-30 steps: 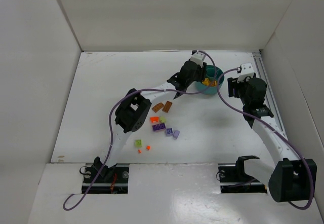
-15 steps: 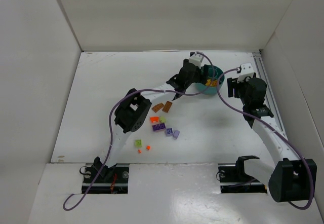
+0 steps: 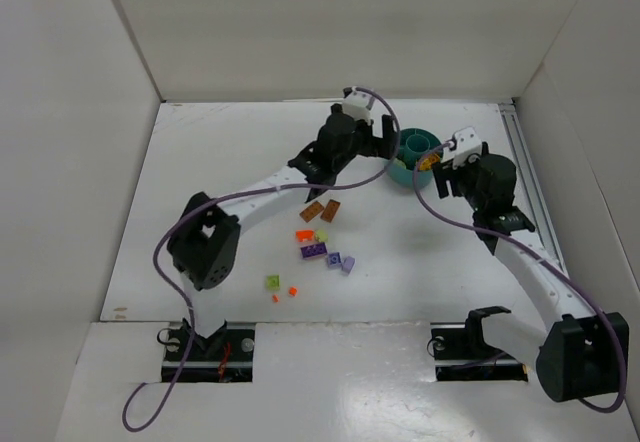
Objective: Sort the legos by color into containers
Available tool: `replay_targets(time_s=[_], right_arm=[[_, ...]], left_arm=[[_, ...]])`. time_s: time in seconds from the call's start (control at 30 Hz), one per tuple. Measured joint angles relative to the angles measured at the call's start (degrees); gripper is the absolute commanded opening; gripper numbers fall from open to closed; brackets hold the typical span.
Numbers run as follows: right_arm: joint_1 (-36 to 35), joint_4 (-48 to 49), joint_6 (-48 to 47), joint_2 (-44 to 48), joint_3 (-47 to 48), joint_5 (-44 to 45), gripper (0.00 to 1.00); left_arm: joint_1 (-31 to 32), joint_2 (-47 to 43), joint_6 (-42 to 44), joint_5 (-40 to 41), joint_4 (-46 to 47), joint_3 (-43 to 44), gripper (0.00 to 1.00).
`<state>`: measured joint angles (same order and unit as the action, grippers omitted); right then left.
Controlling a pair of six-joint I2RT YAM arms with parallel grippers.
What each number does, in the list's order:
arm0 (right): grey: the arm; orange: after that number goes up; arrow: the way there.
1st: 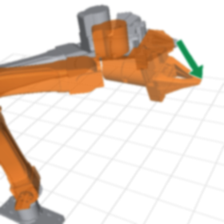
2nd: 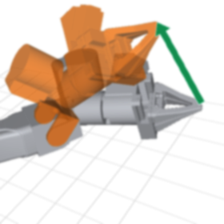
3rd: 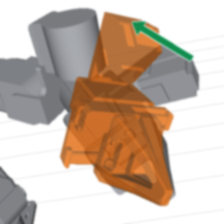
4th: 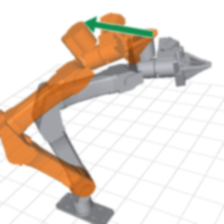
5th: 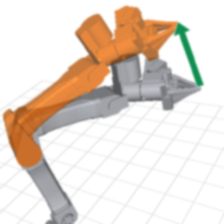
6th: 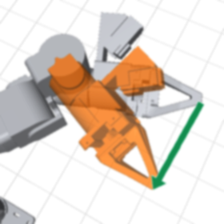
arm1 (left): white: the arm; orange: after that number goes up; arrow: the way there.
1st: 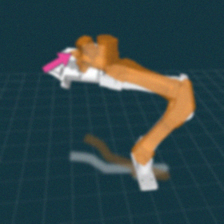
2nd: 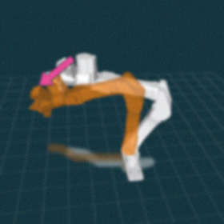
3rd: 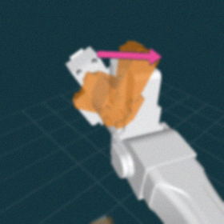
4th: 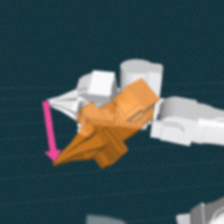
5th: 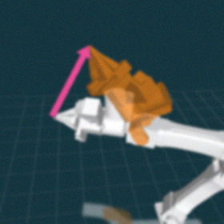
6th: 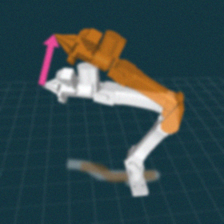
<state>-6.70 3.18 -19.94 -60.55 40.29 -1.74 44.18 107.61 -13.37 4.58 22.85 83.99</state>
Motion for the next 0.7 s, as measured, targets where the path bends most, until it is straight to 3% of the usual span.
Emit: replay_targets(time_s=[0.2, 0.37, 0.5, 0.7], right_arm=[[-12.3, -2.2, -1.7, 0.0, 0.0, -0.4, 0.80], [-26.0, -2.8, -1.8, -2.3, 0.5, 0.2, 0.78], [-37.4, -1.2, 3.4, -9.9, 1.8, 2.5, 0.73], [-45.2, 0.9, 11.6, -25.5, 7.7, 4.4, 0.72]], left_arm=[[-3.6, -20.4, -4.7, 3.3, -3.6, -17.1, 1.00], [-3.7, -37.0, -13.2, 7.0, -13.7, -33.9, 1.00], [-3.7, -49.0, -22.6, 9.3, -23.7, -44.9, 1.00], [-3.8, -63.8, -35.1, 11.3, -36.7, -55.4, 1.00]])
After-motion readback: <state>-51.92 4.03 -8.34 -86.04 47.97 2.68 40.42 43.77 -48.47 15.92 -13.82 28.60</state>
